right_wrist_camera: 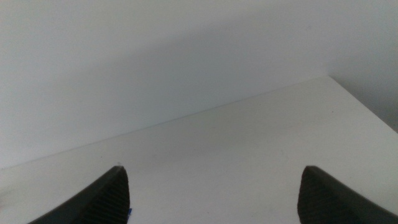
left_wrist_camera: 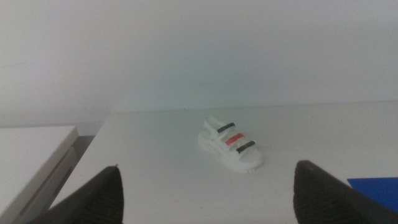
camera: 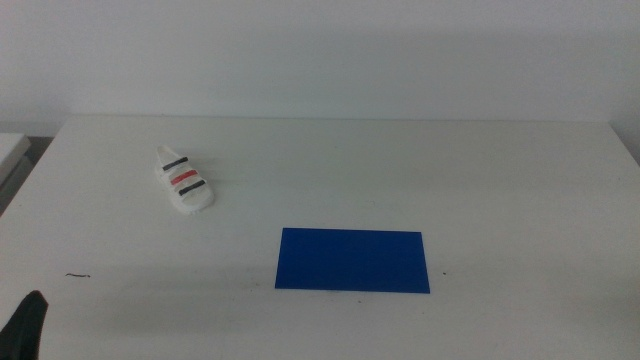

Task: Use one arm to grab the shoe from the table and place it on the mat.

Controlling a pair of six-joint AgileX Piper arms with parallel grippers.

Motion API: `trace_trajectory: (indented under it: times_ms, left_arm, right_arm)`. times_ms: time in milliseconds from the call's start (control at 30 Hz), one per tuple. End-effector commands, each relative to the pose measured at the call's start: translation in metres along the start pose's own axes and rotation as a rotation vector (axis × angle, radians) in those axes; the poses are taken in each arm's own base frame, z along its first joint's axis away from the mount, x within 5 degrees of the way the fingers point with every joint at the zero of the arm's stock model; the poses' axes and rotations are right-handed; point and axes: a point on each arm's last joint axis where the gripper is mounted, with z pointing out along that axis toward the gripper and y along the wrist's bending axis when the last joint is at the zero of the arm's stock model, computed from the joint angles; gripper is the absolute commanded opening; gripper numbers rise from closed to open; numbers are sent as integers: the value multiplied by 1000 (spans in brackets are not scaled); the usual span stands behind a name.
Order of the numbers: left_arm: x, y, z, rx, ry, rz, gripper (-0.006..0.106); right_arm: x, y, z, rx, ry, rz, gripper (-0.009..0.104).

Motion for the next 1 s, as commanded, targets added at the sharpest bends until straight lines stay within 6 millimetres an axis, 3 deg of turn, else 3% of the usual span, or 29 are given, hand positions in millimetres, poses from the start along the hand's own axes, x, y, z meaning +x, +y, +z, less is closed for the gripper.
trace_trajectory:
  times_ms: [0, 100, 233, 333, 500, 700, 967]
  left_arm:
    - [-8, 0, -1, 0, -7, -18, 94]
    - [-38, 0, 7, -3, 92, -27, 94]
    - [-84, -1, 40, -5, 331, -42, 94]
    - [-114, -3, 80, -12, 462, -103, 94]
    - [-139, -4, 152, -76, 675, -280, 94]
    - [-142, -3, 246, -190, 889, -418, 94]
    - [-108, -4, 349, -325, 1154, -522, 94]
  right_arm:
    - [0, 0, 0, -4, -10, -15, 79]
    - [0, 0, 0, -4, -10, -15, 79]
    - [0, 0, 0, -4, -10, -15, 79]
    - [0, 0, 0, -4, -10, -15, 79]
    - [0, 0, 0, -4, -10, -15, 79]
    - [0, 0, 0, -4, -10, -15, 79]
    - [0, 0, 0, -4, -10, -15, 79]
